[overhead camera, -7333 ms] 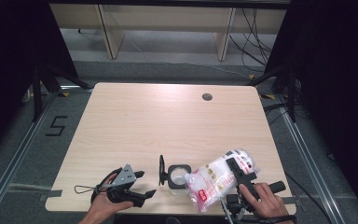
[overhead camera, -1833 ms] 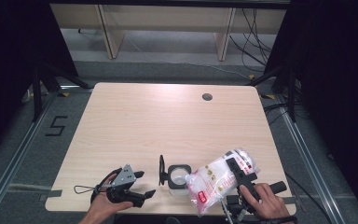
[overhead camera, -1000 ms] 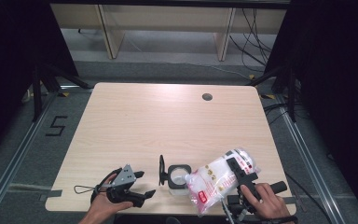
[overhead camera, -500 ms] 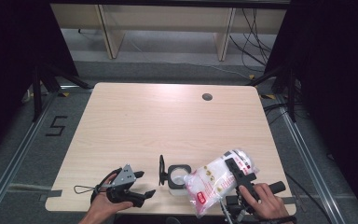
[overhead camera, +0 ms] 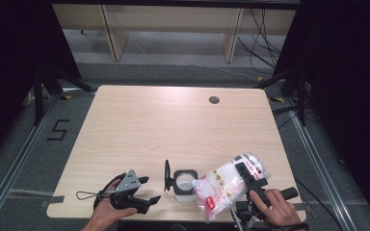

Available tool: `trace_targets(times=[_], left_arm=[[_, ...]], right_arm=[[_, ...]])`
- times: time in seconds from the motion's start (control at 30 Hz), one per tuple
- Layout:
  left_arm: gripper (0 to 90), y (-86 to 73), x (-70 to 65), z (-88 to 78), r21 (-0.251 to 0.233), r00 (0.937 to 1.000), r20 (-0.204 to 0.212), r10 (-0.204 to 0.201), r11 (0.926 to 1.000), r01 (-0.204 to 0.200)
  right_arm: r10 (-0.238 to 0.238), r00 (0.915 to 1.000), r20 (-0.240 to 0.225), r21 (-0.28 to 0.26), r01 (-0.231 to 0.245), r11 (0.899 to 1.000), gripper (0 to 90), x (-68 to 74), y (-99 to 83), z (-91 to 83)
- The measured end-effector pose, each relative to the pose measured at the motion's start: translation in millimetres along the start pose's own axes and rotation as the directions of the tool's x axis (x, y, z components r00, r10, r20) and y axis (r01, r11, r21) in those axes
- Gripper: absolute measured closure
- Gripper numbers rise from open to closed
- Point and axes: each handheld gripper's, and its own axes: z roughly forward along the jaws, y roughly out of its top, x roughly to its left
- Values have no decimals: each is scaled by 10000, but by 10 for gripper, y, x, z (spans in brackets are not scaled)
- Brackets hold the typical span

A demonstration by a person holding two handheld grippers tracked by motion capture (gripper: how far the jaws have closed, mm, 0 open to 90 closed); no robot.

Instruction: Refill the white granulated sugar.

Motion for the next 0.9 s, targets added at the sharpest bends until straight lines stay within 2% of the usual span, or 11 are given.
trace_targets(times=[0.03,0.13,0.2,0.23,0.37,0.6,0.63,0.67,0.73,0.87,0.9], left_arm=[[208,1,3,-2,3,10000,-20,76,10000,-76],[208,1,1,-3,-2,10000,-18,53,10000,-53],[208,1,4,-2,-7,9999,-17,108,9999,-108],[208,1,3,0,-7,10000,1,72,10000,-72],[208,1,2,-3,91,10000,-53,49,9999,-49],[208,1,5,-3,-6,9999,-19,104,9999,-104],[208,1,3,-2,-7,10000,-24,87,10000,-87],[208,1,3,-2,-7,10000,-24,87,10000,-87],[208,-1,-2,1,2,10000,5,-13,10000,13],[208,6,17,-4,74,9995,-21,314,9995,-314],[208,6,14,-5,73,9996,-31,283,9996,-282]], right_arm=[[-361,9993,47,-128,362,9993,427,-27,3,6],[-88,9997,241,-149,91,9998,427,-4,-12,7],[-101,9999,21,49,101,9999,427,-11,-21,-4],[206,9998,-65,166,-205,9997,427,15,-38,-8],[-169,9999,-37,235,170,9996,427,-27,-40,-20],[-154,9998,140,46,153,9999,427,-18,-53,-9],[-213,9996,-195,291,219,9993,427,-37,-47,-23],[-213,9996,-195,291,219,9993,427,-37,-47,-23],[-188,9998,8,171,188,9997,427,-26,-52,-15],[-40,9999,162,93,39,9999,427,-11,-55,-10],[10,10000,-3,228,-10,9997,427,-10,-52,-18]])
